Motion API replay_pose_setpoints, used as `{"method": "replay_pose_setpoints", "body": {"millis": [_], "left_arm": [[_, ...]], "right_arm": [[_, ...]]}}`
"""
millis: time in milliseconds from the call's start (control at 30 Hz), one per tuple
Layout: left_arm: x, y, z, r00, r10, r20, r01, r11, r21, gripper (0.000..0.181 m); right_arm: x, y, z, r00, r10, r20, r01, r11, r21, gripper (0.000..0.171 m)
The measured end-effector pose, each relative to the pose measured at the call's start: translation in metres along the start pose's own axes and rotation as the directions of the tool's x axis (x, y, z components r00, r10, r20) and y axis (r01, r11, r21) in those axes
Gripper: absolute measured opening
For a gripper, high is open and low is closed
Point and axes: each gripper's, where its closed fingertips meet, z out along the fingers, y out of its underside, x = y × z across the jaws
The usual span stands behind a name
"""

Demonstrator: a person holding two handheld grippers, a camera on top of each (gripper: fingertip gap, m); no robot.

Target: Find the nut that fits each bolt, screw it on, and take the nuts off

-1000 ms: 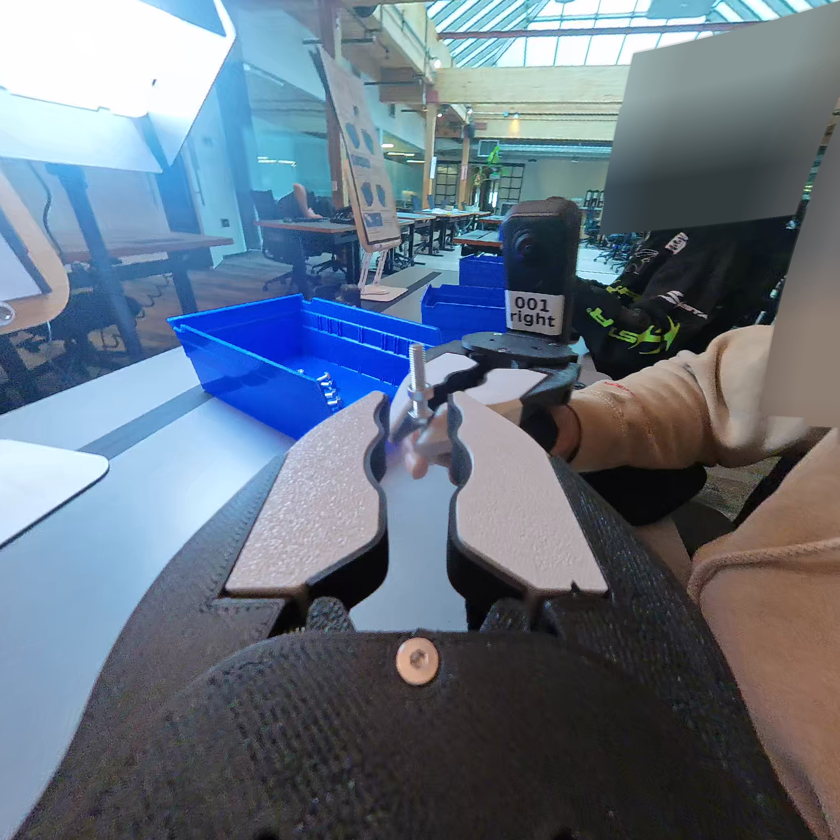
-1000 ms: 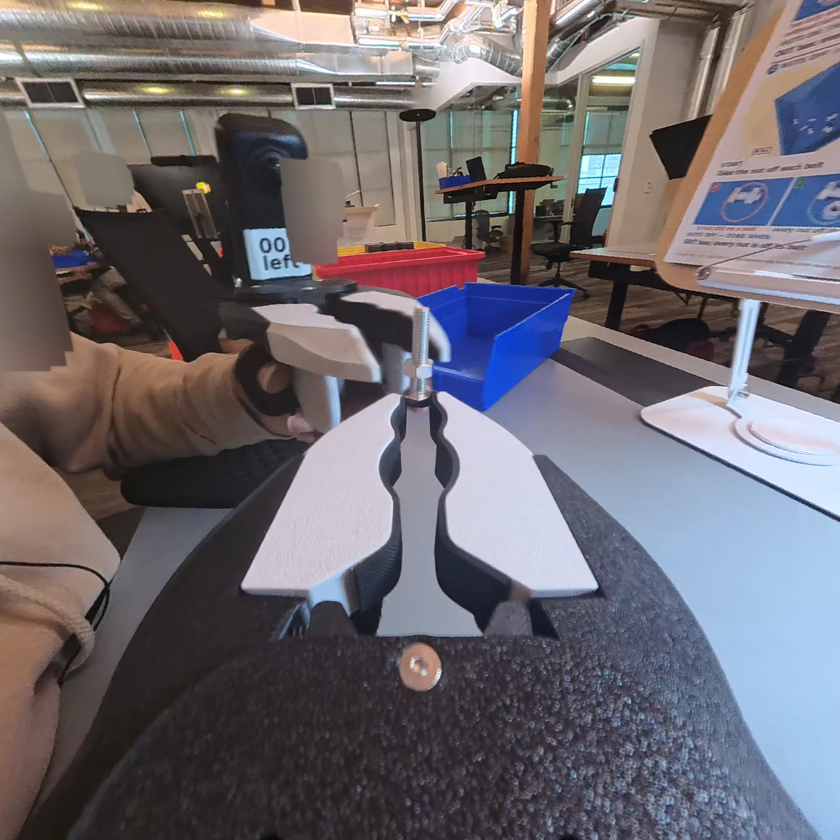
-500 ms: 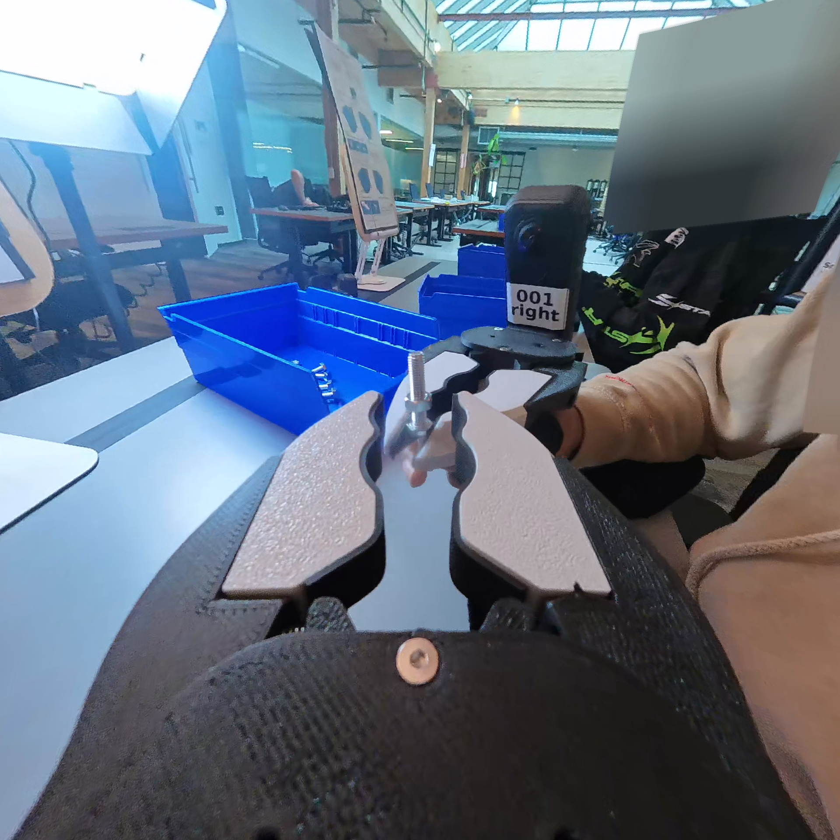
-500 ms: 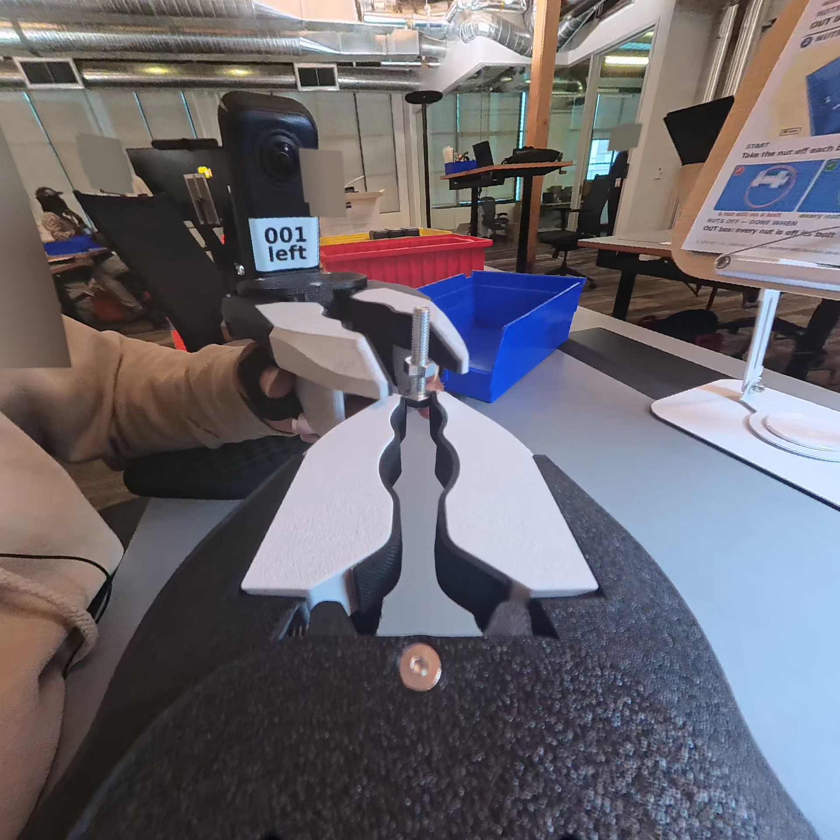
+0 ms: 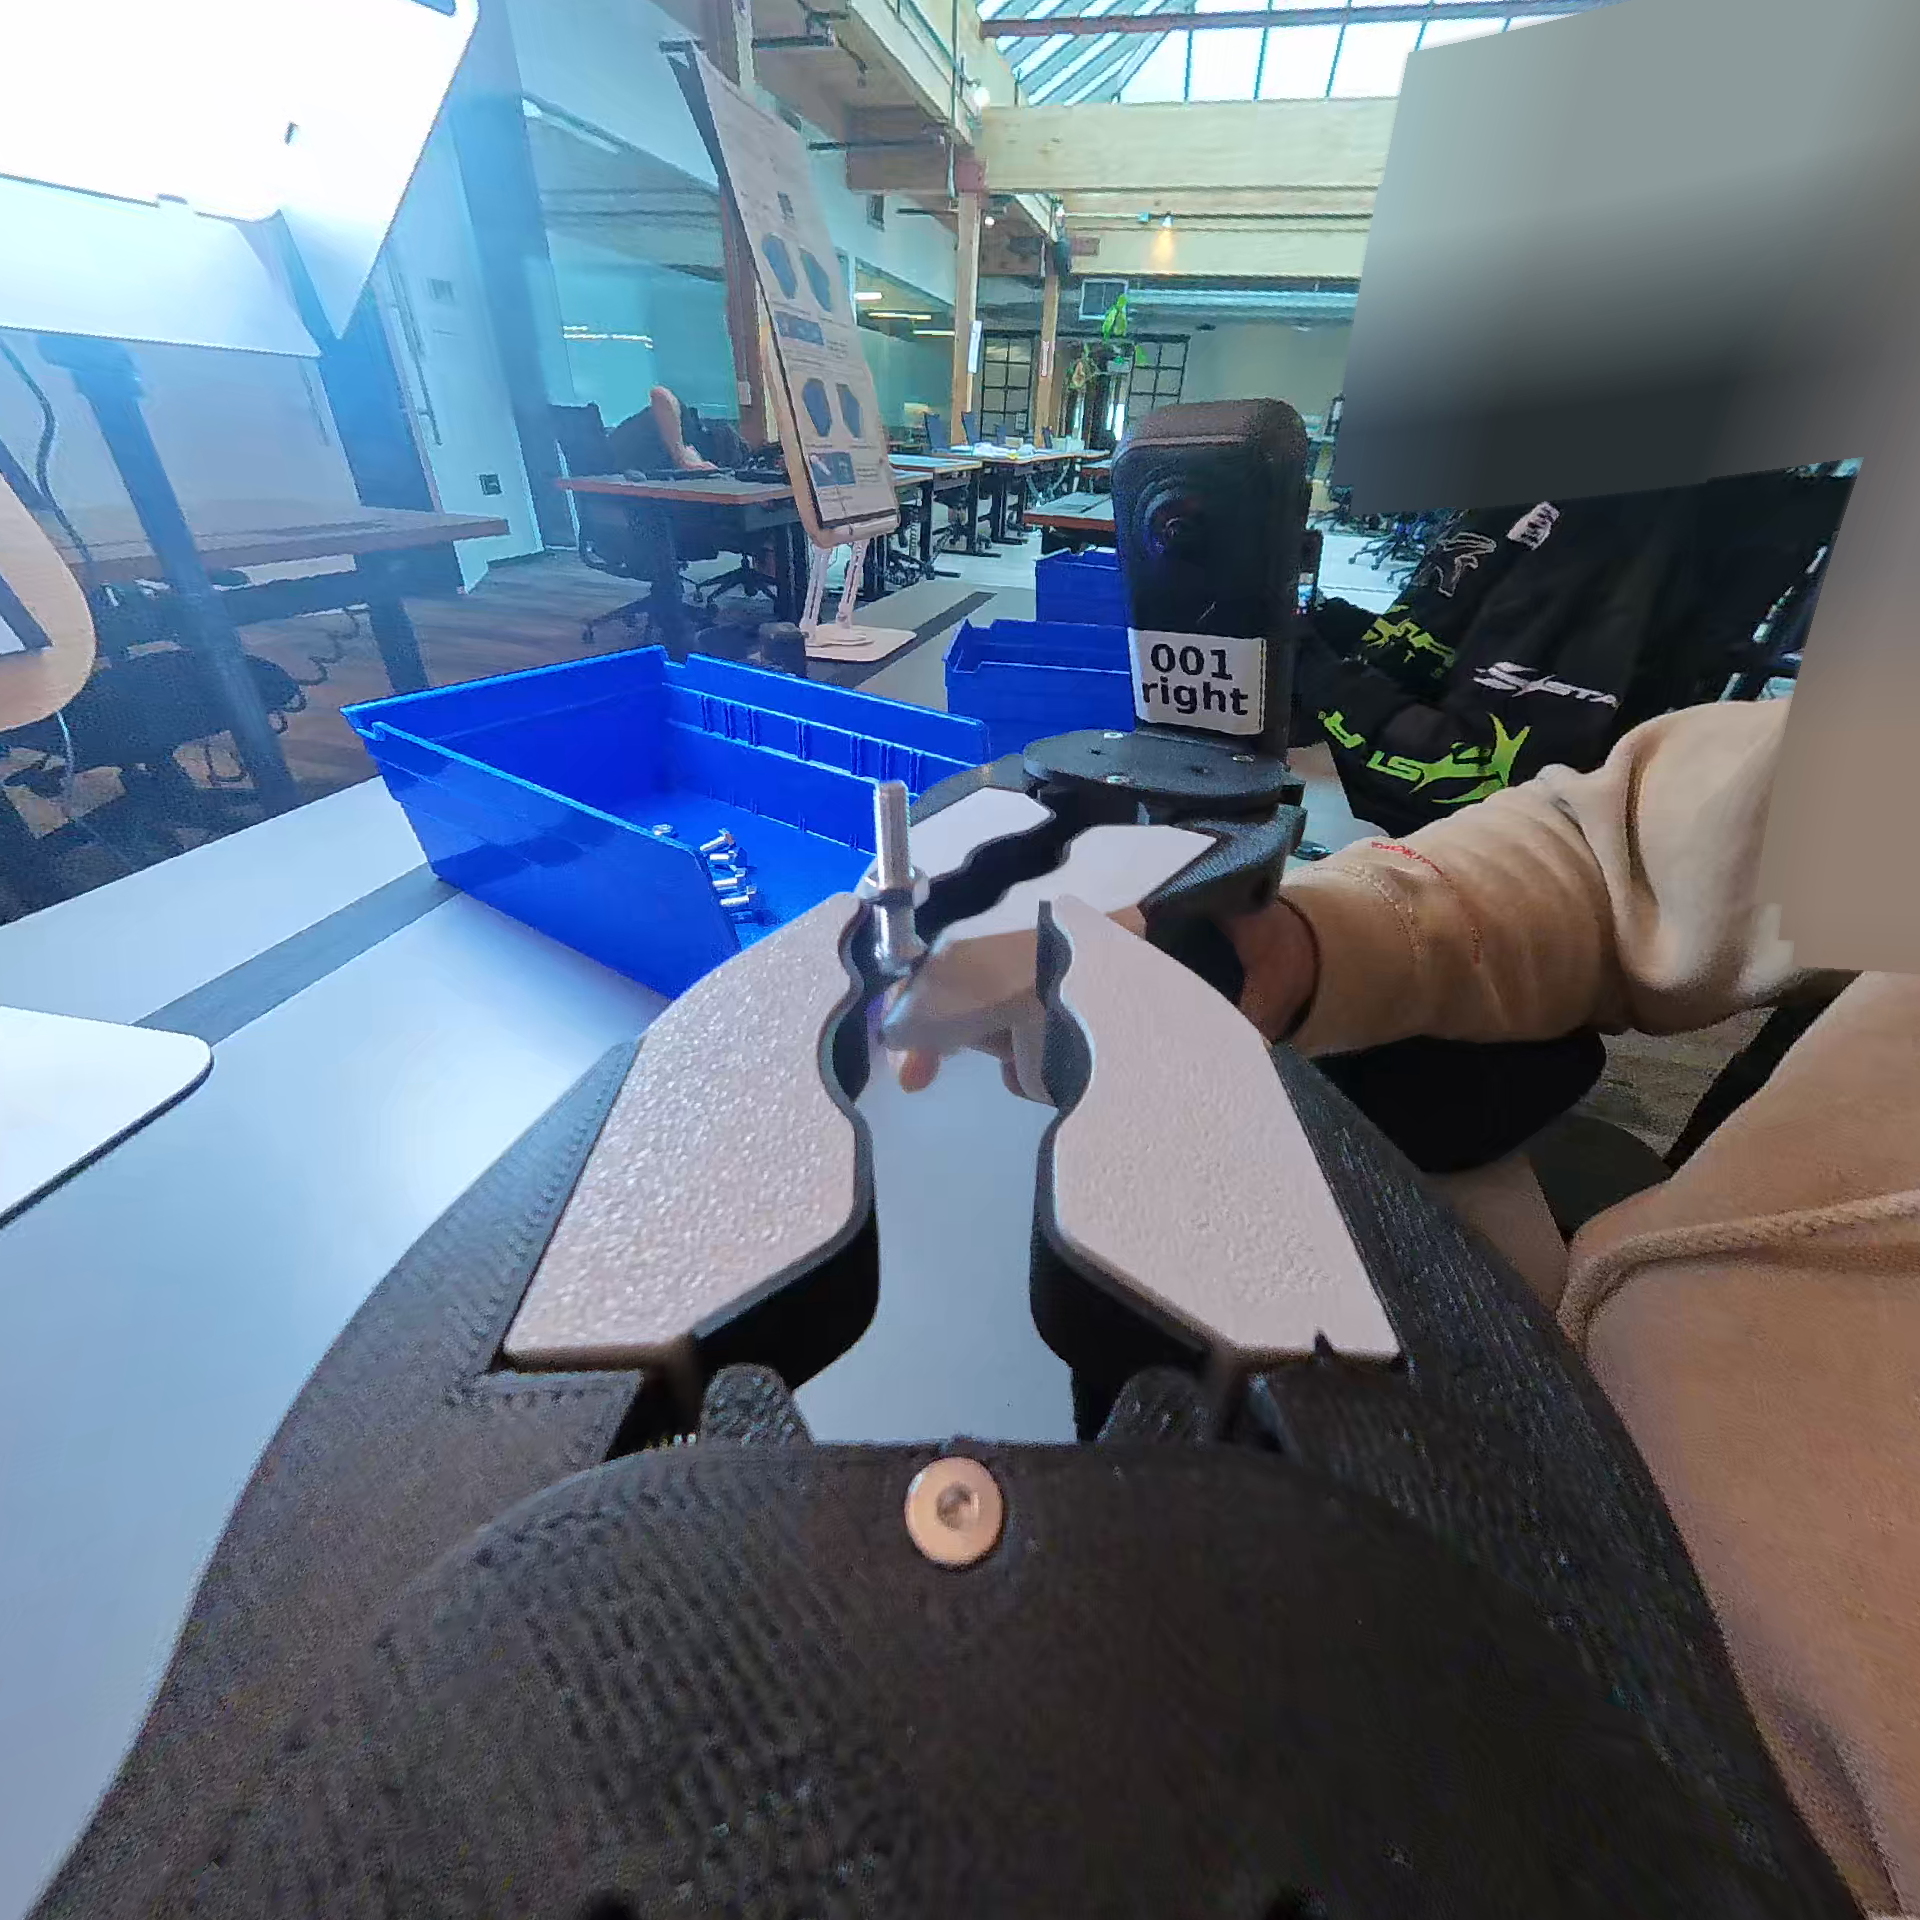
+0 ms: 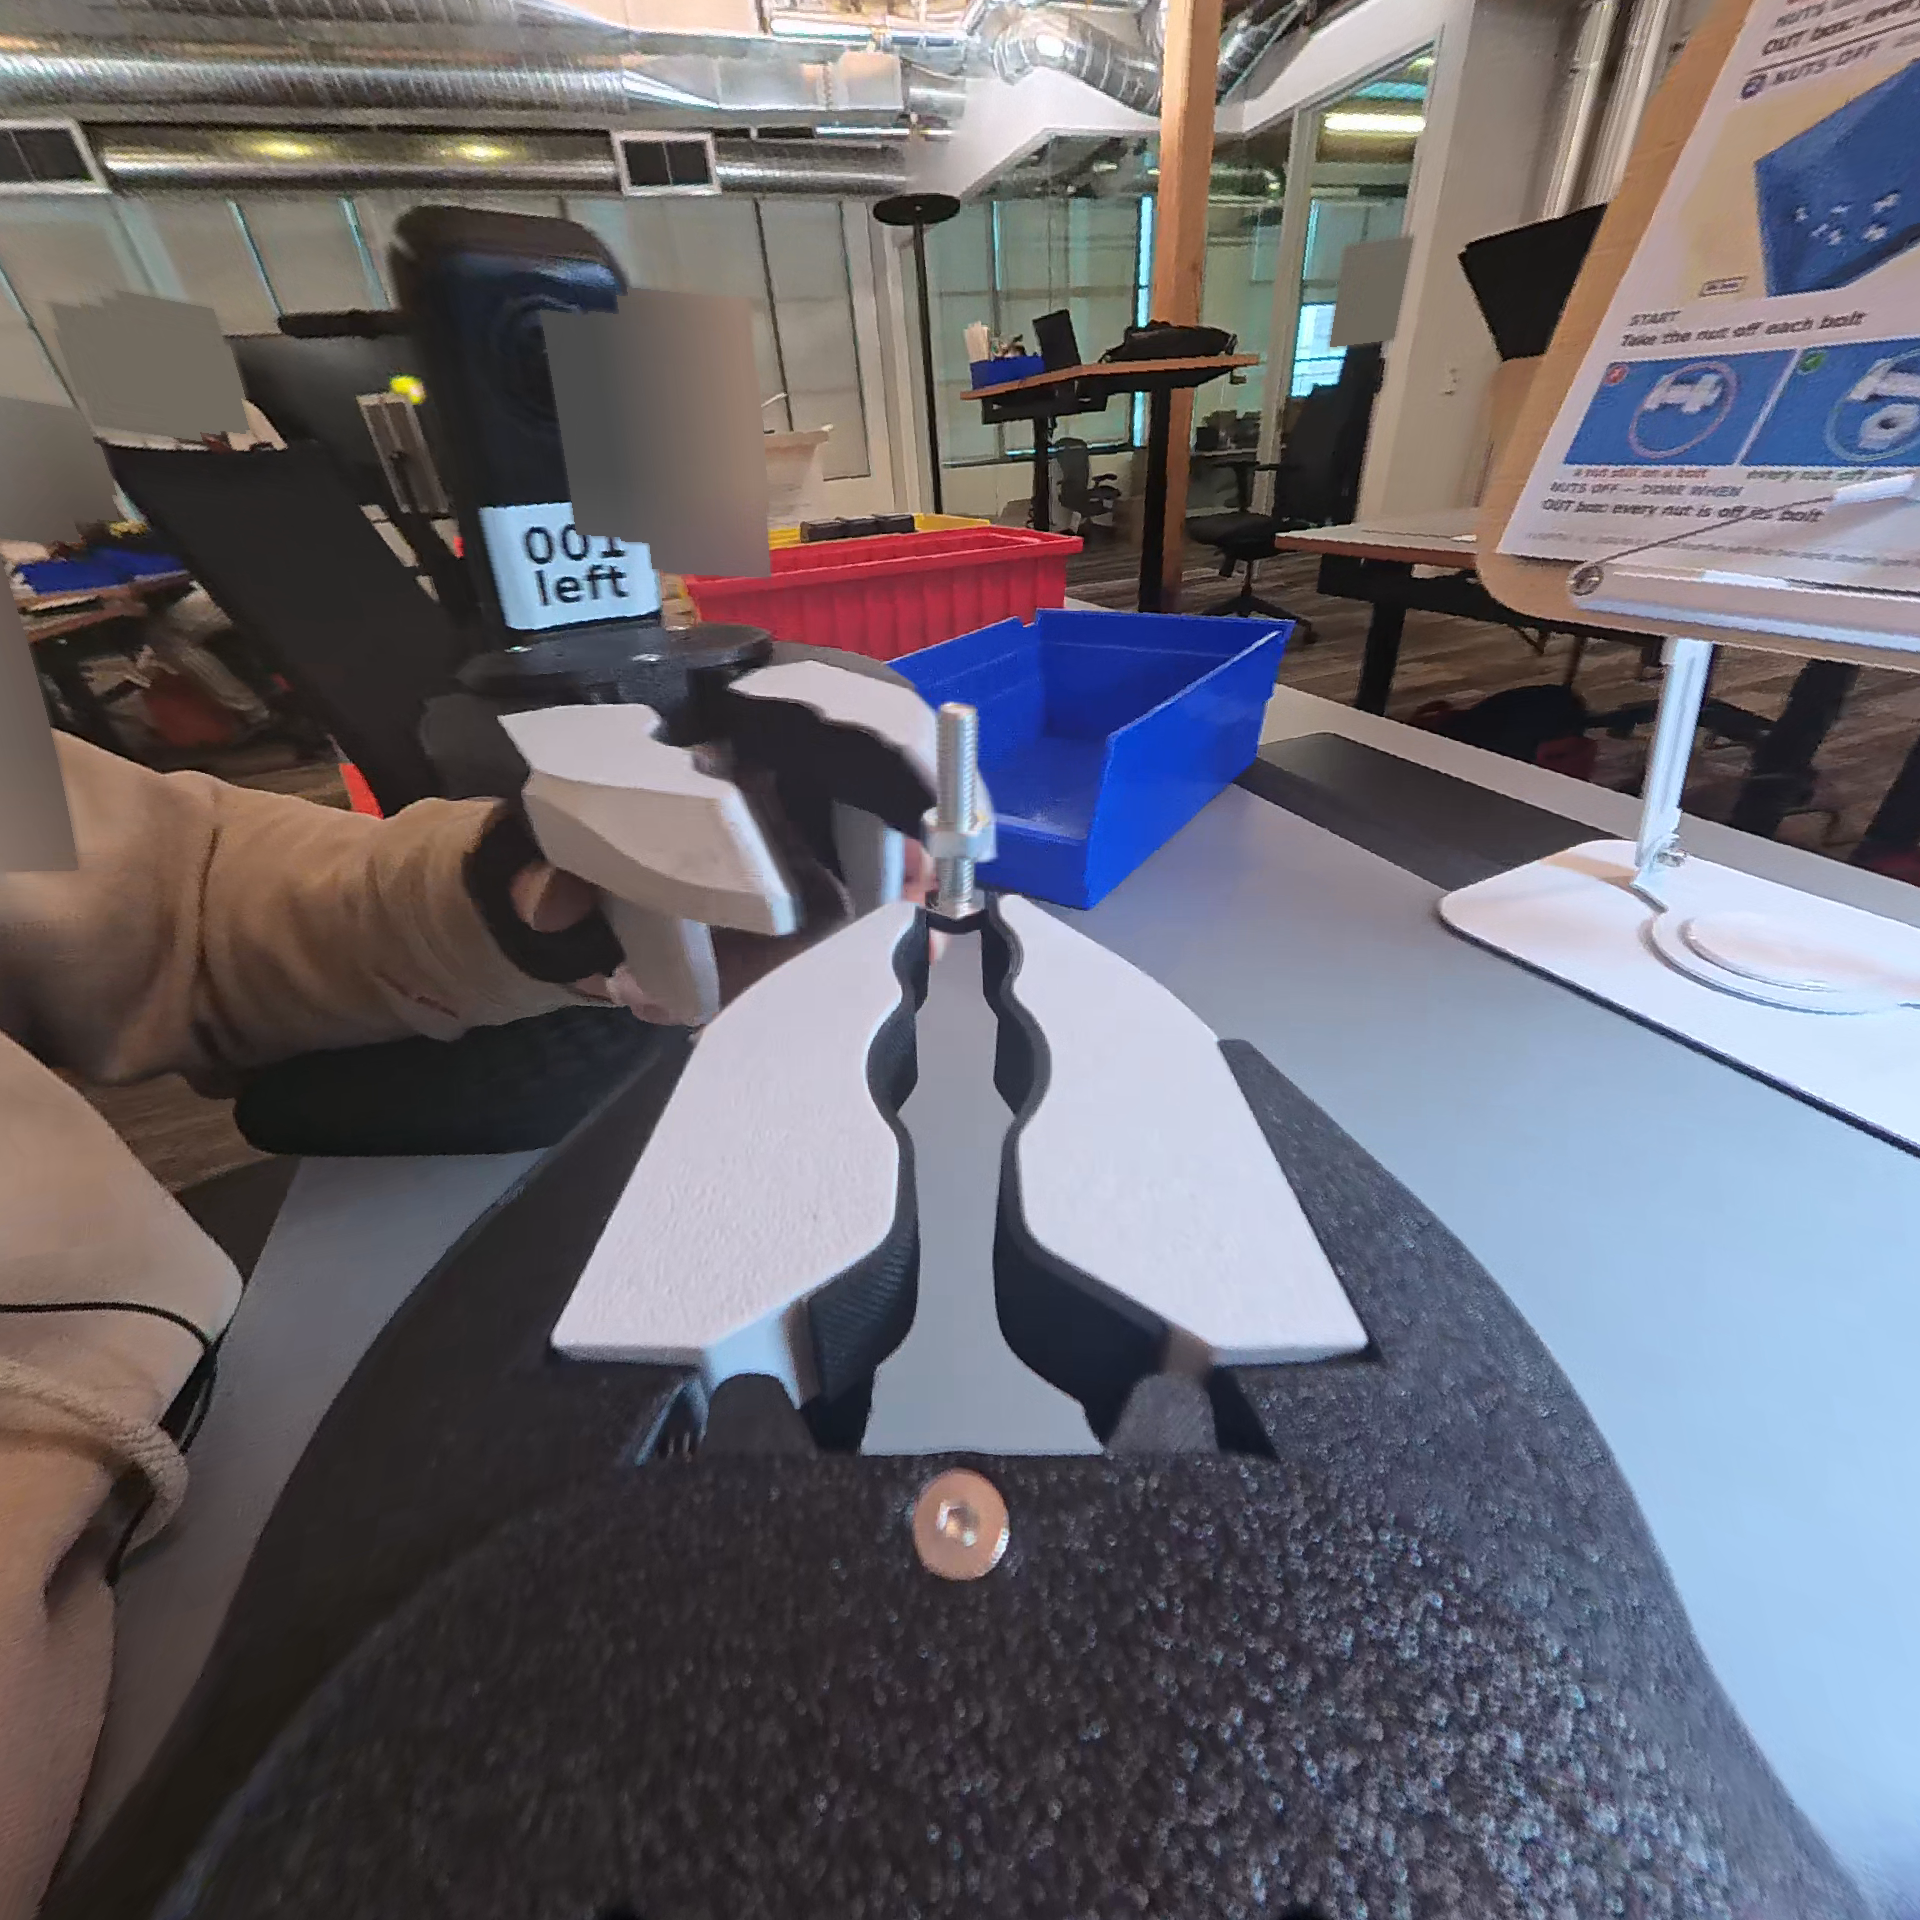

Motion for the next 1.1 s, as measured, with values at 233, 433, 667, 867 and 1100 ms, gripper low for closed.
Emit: {"method": "replay_pose_setpoints", "body": {"millis": [233, 433, 667, 867, 1100], "left_arm": [[-0.006, -0.006, -0.003, 0.999, 0.016, 0.05, -0.017, 1.0, 0.025, 0.02], [-0.002, -0.003, -0.001, 0.999, 0.006, 0.037, -0.006, 1.0, -0.004, 0.014], [-0.015, -0.004, -0.001, 0.992, -0.001, 0.13, 0.001, 1.0, -0.002, 0.025], [-0.002, 0.004, 0.002, 0.998, -0.004, 0.061, 0.007, 0.999, -0.049, 0.007], [-0.018, 0.003, 0.001, 0.987, -0.009, 0.161, 0.014, 0.999, -0.033, 0.026]], "right_arm": [[0.011, -0.001, -0.003, 0.999, 0.015, -0.049, -0.015, 1.0, -0.006, 0.009], [0.009, 0.004, 0.001, 0.998, -0.002, -0.061, 0.0, 1.0, -0.029, 0.009], [0.013, 0.003, 0.0, 0.997, 0.013, -0.082, -0.016, 0.999, -0.029, 0.009], [0.014, 0.005, 0.001, 0.995, 0.003, -0.099, -0.008, 0.999, -0.045, 0.009], [0.016, 0.01, 0.002, 0.994, 0.016, -0.104, -0.024, 0.996, -0.08, 0.009]]}}
